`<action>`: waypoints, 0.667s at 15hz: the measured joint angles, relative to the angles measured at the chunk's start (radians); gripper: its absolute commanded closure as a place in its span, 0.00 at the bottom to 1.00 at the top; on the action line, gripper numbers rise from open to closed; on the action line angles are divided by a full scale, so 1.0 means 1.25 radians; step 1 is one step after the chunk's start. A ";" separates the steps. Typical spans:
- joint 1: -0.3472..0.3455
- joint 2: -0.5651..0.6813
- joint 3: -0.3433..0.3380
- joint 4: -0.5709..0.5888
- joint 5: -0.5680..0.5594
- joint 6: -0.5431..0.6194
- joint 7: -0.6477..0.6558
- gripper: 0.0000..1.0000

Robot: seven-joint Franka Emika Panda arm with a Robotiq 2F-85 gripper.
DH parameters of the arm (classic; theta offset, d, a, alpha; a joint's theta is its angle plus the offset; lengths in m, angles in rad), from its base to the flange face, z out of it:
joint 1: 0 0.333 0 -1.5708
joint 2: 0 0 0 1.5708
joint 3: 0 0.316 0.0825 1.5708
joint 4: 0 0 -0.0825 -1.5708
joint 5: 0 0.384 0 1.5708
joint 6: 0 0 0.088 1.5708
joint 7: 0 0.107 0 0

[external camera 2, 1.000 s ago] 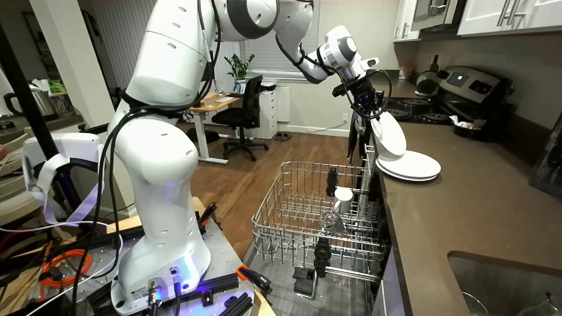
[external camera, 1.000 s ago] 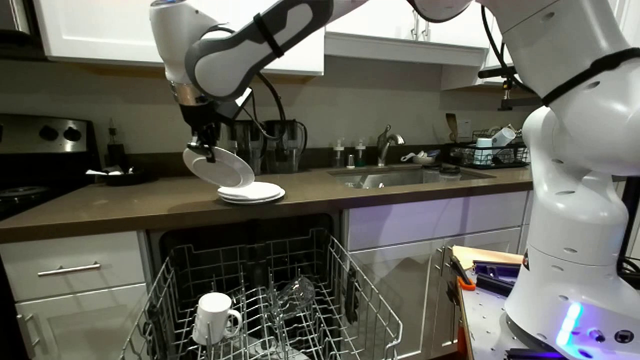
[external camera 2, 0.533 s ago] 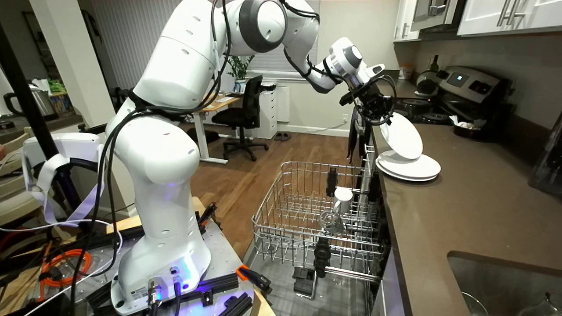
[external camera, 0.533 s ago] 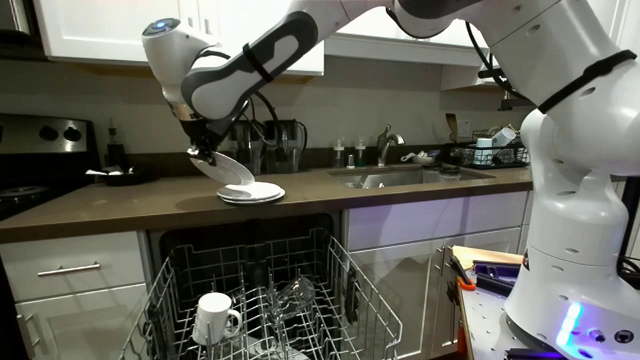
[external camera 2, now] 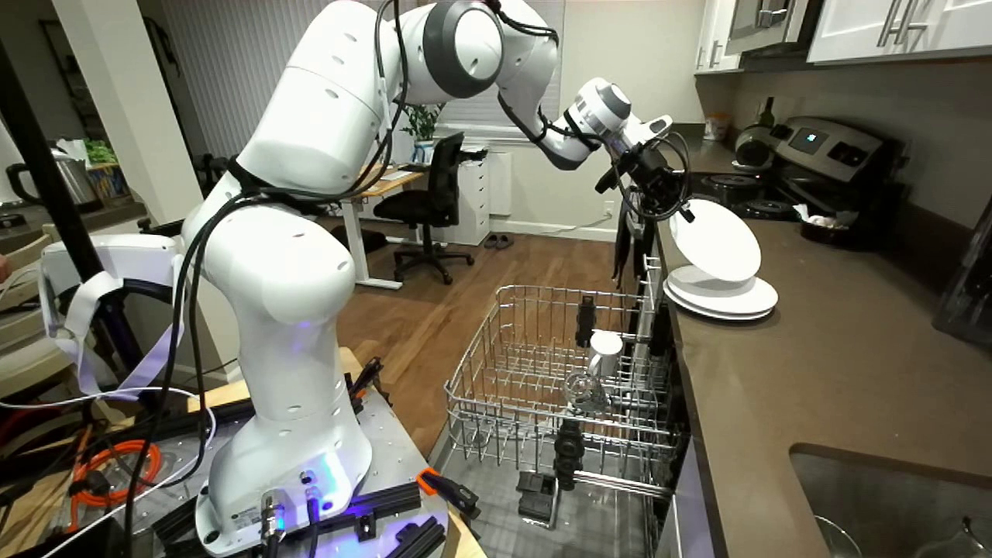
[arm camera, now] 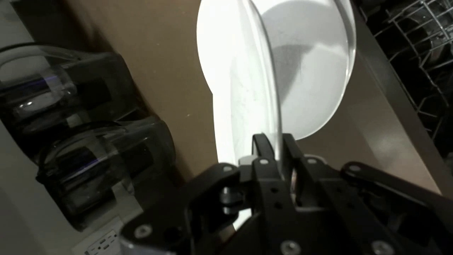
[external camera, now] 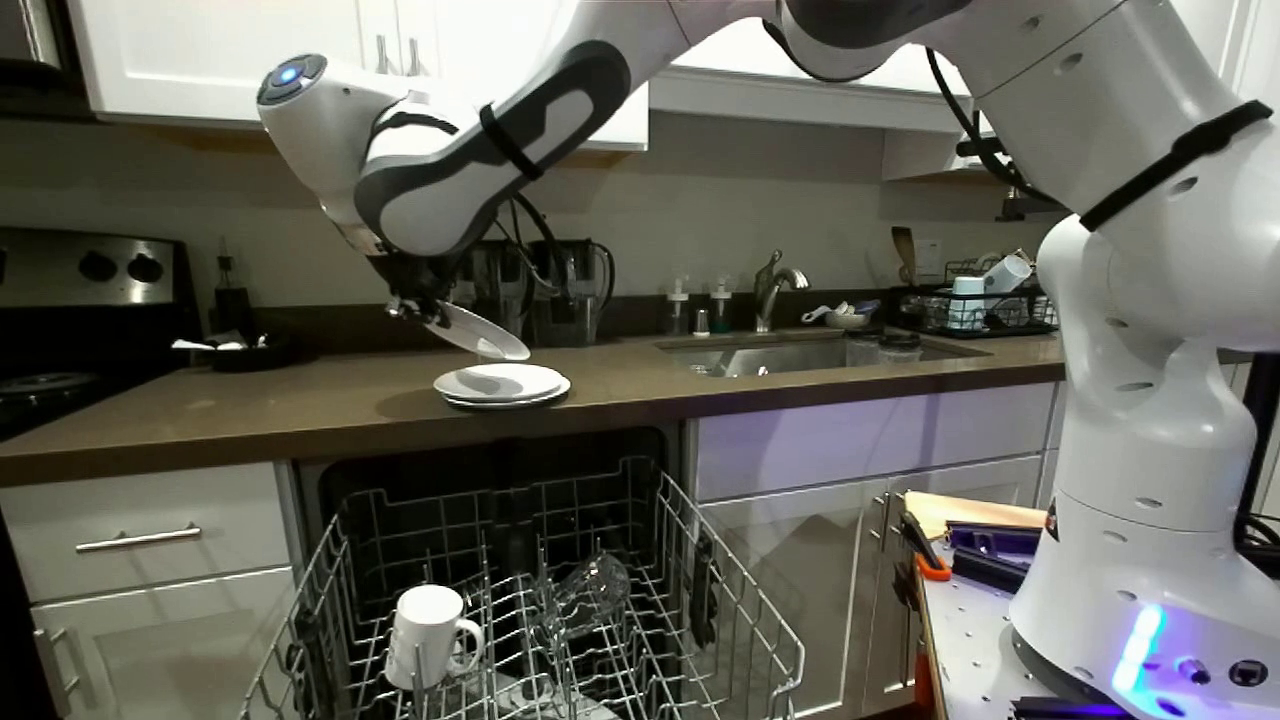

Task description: Move the white plate from the plate dryer and put it on top of the two plates on the counter

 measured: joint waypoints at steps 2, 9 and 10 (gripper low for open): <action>0.001 0.002 0.000 -0.002 0.000 -0.029 0.015 0.95; -0.015 0.038 0.000 -0.004 0.000 -0.094 0.029 0.95; -0.019 0.045 0.000 -0.003 -0.001 -0.093 0.029 0.95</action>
